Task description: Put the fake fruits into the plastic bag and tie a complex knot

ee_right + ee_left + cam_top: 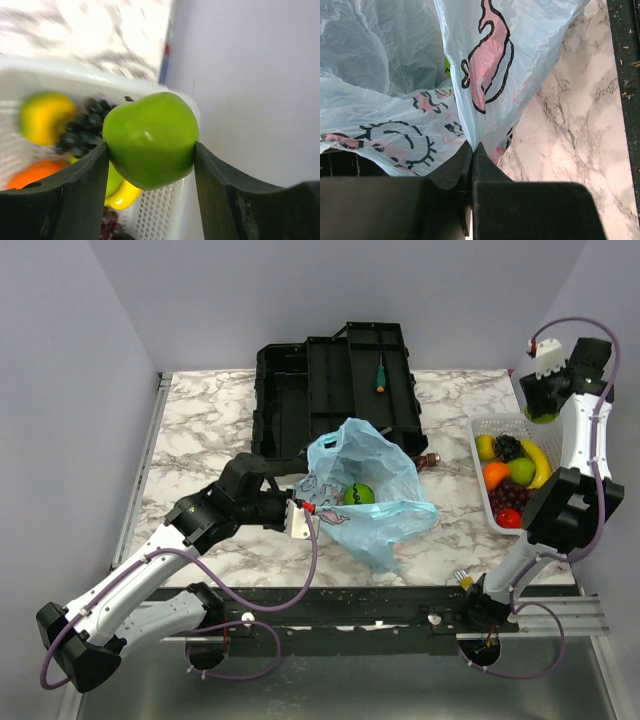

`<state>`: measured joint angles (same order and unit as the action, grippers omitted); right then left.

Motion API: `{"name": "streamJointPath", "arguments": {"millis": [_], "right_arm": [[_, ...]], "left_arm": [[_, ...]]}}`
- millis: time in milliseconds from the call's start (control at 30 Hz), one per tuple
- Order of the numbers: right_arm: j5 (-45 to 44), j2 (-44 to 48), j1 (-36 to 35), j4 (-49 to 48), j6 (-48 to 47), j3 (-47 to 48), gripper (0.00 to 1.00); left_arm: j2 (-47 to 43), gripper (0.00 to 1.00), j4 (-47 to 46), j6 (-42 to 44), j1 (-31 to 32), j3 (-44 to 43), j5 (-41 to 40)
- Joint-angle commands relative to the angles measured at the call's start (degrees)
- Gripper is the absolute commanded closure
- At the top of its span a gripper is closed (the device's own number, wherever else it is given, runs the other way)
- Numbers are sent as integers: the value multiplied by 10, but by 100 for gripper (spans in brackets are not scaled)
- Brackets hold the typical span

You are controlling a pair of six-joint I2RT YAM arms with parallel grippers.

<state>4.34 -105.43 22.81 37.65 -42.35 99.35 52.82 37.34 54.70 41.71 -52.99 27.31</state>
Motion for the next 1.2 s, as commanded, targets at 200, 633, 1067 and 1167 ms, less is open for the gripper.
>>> {"name": "streamJointPath", "arguments": {"millis": [200, 633, 1067, 1167], "right_arm": [[304, 143, -280, 265, 151, 195, 55], [265, 275, -589, 163, 138, -158, 62], [170, 307, -642, -33, 94, -404, 39], [170, 315, -643, -26, 100, -391, 26]], "left_arm": [[-5, 100, -3, 9, 1, 9, 11], [-18, 100, 11, 0, 0, 3, 10], [8, 100, 2, -12, 1, 1, 12], [8, 100, 0, -10, 1, 2, 12]]}}
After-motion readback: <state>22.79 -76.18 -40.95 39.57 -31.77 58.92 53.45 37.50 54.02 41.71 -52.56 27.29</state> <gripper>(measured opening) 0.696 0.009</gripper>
